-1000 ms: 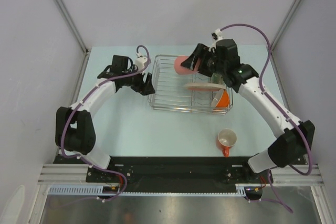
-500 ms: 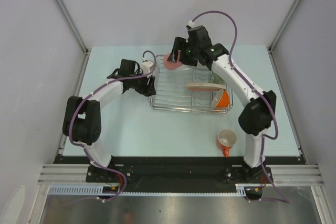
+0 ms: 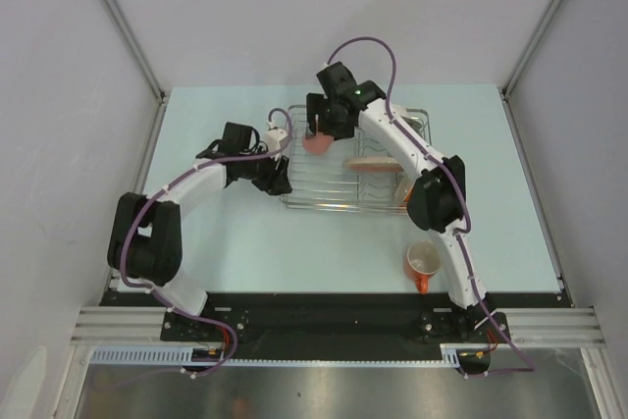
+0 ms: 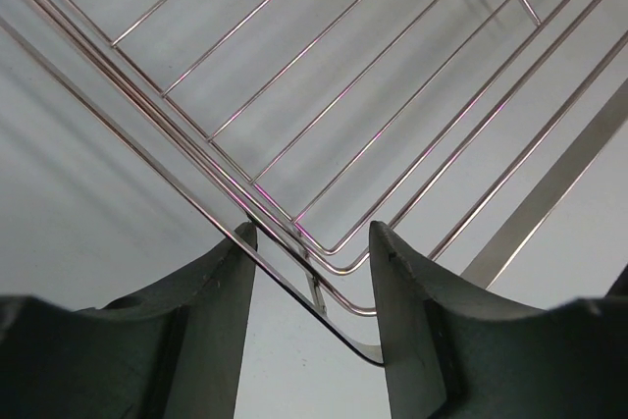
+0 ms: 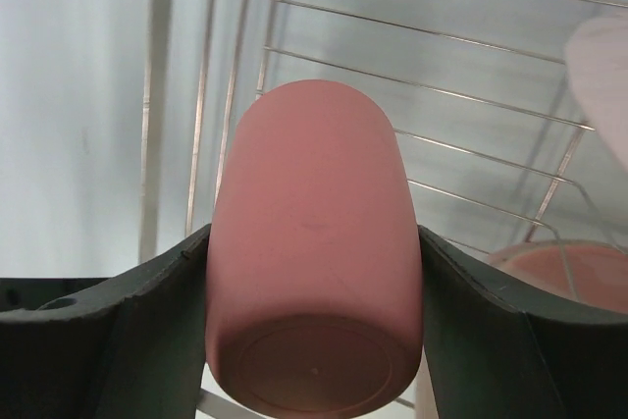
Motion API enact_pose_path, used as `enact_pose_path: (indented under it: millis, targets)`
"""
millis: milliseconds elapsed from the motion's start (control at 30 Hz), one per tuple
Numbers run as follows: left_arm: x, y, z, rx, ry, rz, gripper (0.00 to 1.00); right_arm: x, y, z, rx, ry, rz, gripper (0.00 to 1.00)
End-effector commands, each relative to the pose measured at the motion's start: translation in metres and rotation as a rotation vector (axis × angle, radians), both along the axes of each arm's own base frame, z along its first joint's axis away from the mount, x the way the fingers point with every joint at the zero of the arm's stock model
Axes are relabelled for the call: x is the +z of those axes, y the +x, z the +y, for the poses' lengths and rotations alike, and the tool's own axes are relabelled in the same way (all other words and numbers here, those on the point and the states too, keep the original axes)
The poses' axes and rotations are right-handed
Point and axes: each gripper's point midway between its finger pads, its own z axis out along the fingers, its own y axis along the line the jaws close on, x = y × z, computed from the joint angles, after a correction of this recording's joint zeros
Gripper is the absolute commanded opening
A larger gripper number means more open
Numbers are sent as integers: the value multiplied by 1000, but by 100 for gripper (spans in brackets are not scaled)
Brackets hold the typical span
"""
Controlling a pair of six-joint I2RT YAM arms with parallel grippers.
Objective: Load the mixed dishes into the dish rack
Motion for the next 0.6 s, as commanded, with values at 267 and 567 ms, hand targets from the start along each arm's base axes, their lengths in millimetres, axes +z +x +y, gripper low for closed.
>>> enact_pose_path:
  millis: [267,567]
  targets:
    - [14,-89,-18,-268,-109,202,51,-5,4,-14,3,-108,-42,0]
    - [27,-131,-25,-421,-189,294,51,-31,-13,9,76,-136,-2,0]
